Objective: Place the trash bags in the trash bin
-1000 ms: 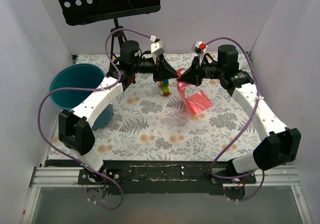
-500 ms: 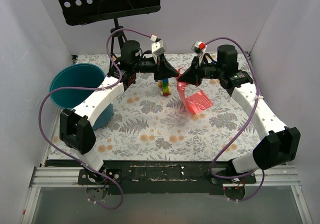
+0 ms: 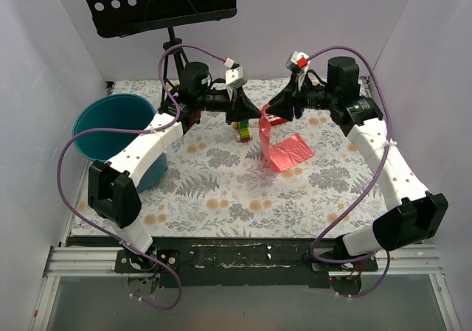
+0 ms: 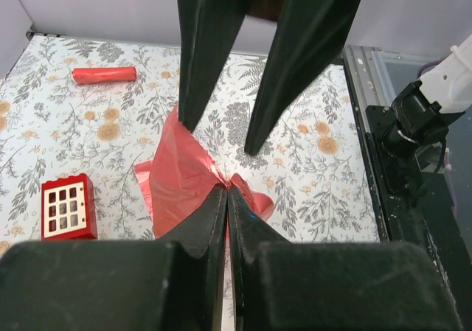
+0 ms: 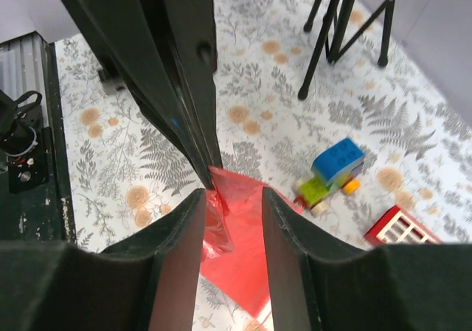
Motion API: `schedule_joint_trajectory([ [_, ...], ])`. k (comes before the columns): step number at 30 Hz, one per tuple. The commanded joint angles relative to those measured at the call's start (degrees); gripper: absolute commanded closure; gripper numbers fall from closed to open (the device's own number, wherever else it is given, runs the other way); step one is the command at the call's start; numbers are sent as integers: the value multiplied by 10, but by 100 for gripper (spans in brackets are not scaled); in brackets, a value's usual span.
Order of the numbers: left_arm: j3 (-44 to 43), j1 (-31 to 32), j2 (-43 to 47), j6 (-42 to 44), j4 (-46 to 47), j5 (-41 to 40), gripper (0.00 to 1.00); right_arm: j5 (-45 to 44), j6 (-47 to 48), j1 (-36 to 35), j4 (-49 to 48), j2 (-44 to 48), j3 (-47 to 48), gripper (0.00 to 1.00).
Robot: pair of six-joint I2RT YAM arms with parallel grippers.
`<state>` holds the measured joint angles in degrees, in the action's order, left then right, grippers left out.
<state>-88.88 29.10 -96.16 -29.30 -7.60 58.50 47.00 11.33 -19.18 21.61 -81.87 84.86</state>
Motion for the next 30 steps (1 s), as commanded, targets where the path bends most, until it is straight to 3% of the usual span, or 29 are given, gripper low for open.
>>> schedule_joint_trajectory([
  [1,-9,3,36,59,-49,7,100,52,20,4,10,-3,39,58],
  [10,-21,3,35,21,-33,-8,100,55,19,-6,1,-10,15,61],
  [14,-9,3,40,-13,-15,-37,100,6,26,-6,-14,3,16,62],
  [20,-2,3,40,-51,-5,-77,100,-31,35,-6,-28,50,2,56],
  [24,-9,3,36,-59,-1,-59,100,6,54,-6,22,43,-7,59],
  [30,-20,3,30,-62,-1,-29,100,15,52,-12,4,19,-22,57],
])
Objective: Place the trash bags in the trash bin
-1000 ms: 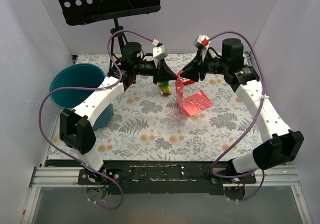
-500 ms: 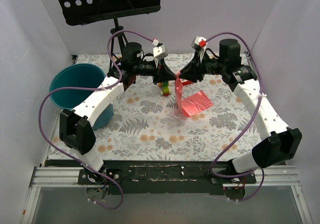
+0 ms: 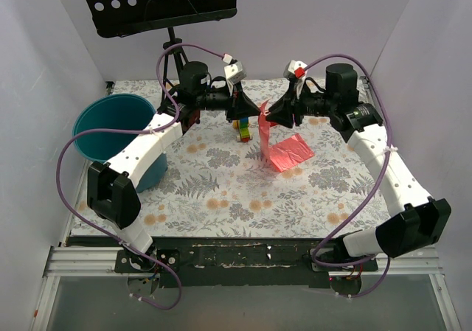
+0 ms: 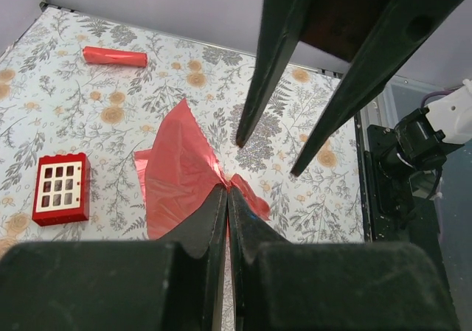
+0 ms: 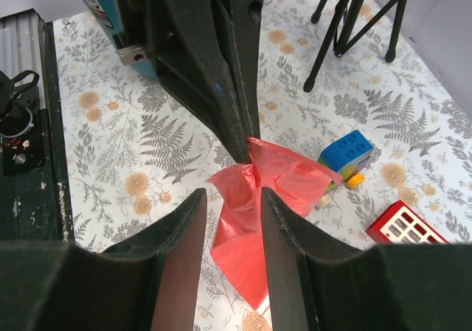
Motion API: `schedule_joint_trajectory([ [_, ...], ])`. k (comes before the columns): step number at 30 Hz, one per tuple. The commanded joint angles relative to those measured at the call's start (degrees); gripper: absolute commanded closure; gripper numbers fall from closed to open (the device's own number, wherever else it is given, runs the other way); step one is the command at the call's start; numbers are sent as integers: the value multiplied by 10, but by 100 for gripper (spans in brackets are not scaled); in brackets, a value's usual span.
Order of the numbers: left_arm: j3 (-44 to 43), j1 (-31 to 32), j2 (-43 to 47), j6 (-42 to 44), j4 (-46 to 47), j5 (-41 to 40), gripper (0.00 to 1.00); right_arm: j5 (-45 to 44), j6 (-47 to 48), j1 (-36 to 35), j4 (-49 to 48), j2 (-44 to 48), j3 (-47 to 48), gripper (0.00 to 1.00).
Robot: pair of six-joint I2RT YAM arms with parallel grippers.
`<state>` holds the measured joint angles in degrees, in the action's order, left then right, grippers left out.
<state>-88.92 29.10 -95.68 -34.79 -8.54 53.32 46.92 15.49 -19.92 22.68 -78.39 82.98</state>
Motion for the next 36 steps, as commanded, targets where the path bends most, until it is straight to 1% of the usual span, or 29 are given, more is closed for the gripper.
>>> schedule_joint_trajectory([
  [1,-20,3,25,-8,8,27,100,16,10,-6,-12,-21,0,57],
  [10,-18,3,26,-6,4,42,100,24,8,-17,-25,-55,26,57],
  [13,-16,3,26,-5,4,43,97,25,9,-24,-28,-56,24,66],
  [15,-17,3,25,2,-2,46,92,26,8,-28,-32,-57,22,76],
  [17,-19,3,24,16,-13,43,87,29,5,-28,-33,-57,22,91],
  [19,-22,3,23,36,-30,38,85,27,2,-28,-34,-53,22,98],
  [21,-22,2,23,52,-38,31,85,28,3,-27,-31,-48,21,99],
  [22,-22,2,23,61,-40,30,86,29,3,-27,-29,-47,19,99],
  [25,-26,1,20,65,-39,33,95,32,1,-27,-29,-39,11,99],
  [28,-29,0,17,66,-42,38,99,32,-3,-27,-31,-32,2,99],
  [36,-29,-2,17,53,-22,49,100,24,-8,-26,-32,-25,-9,99],
])
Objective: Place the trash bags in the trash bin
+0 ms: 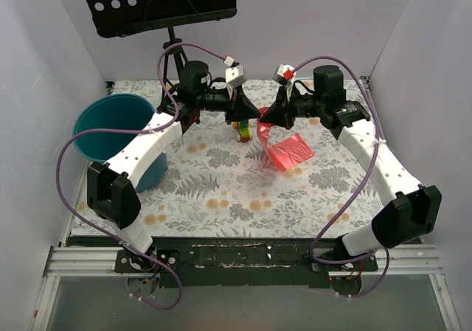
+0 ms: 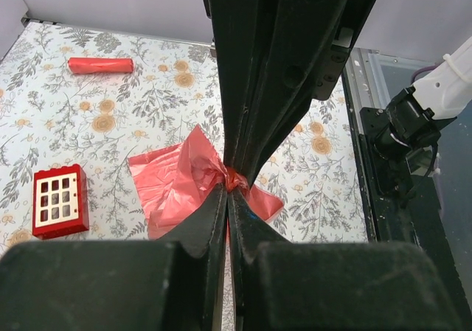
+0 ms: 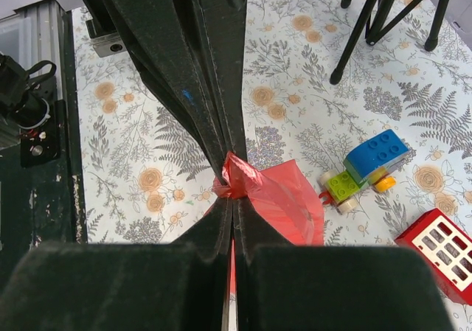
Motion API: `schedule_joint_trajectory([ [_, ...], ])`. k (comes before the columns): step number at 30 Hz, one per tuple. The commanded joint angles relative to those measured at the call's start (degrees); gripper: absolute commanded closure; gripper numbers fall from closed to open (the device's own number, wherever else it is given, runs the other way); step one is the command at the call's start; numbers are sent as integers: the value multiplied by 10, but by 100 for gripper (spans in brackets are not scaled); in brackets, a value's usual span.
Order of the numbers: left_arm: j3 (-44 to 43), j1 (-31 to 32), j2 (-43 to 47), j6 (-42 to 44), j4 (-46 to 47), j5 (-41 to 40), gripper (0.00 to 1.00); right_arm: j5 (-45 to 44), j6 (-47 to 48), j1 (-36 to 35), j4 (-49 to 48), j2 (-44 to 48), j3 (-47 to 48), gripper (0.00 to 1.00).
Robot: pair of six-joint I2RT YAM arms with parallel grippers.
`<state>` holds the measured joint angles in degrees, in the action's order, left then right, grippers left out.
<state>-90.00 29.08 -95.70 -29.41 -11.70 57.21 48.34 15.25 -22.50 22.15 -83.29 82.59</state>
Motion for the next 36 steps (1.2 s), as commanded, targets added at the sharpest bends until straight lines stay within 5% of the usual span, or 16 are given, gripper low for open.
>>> schedule_joint_trajectory([
  [1,-16,-3,18,-4,12,10,100,7,-7,2,-27,26,-6,99],
  [17,24,-11,39,-16,50,-11,100,26,-35,35,-28,51,-23,99],
  [20,20,-10,35,-37,71,4,85,36,-36,35,-28,40,-16,99],
  [36,-23,-5,-12,-81,102,40,71,52,-68,30,-57,15,0,98],
])
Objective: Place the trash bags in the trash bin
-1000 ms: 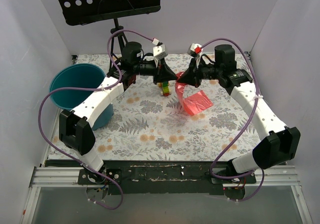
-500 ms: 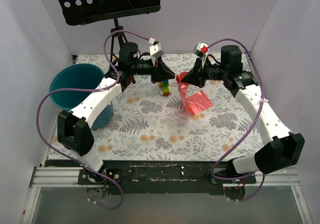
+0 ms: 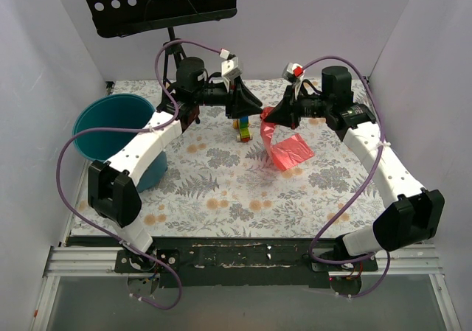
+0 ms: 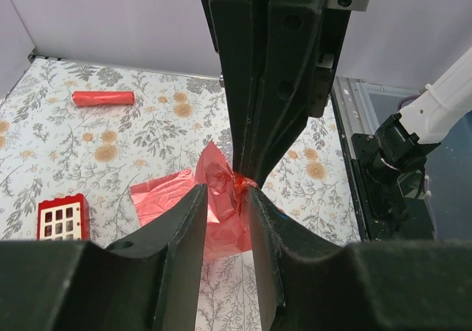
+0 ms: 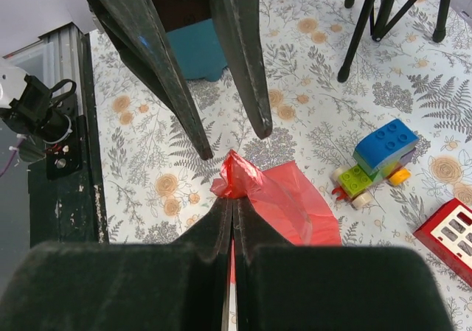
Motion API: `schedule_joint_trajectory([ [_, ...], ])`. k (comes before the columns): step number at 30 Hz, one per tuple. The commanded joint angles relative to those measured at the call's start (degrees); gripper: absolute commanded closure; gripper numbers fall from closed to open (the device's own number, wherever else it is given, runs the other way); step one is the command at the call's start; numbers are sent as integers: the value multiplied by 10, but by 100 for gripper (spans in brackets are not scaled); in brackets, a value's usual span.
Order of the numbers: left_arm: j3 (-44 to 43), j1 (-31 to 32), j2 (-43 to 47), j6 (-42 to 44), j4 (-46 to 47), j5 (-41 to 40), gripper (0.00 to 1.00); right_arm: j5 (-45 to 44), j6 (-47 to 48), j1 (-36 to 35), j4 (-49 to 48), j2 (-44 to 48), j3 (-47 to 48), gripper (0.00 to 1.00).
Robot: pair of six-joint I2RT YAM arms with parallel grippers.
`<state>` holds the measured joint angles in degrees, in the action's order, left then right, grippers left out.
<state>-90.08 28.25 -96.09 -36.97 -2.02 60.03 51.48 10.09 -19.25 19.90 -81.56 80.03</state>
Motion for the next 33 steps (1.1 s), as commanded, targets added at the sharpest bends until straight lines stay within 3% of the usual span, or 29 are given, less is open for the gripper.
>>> schedule_joint_trajectory([
  [1,-23,4,-10,-6,5,11,71,22,-18,-3,-37,-4,27,98],
  [8,-37,5,-23,-13,5,30,78,22,-30,-4,-48,-9,26,98],
  [13,-46,5,-30,-9,-8,48,91,20,-47,-4,-64,-17,29,98],
  [20,-48,5,-33,-9,-18,63,100,12,-52,-4,-66,-24,30,98],
  [33,-55,-21,-25,68,-85,18,100,2,-19,17,-28,17,2,99],
])
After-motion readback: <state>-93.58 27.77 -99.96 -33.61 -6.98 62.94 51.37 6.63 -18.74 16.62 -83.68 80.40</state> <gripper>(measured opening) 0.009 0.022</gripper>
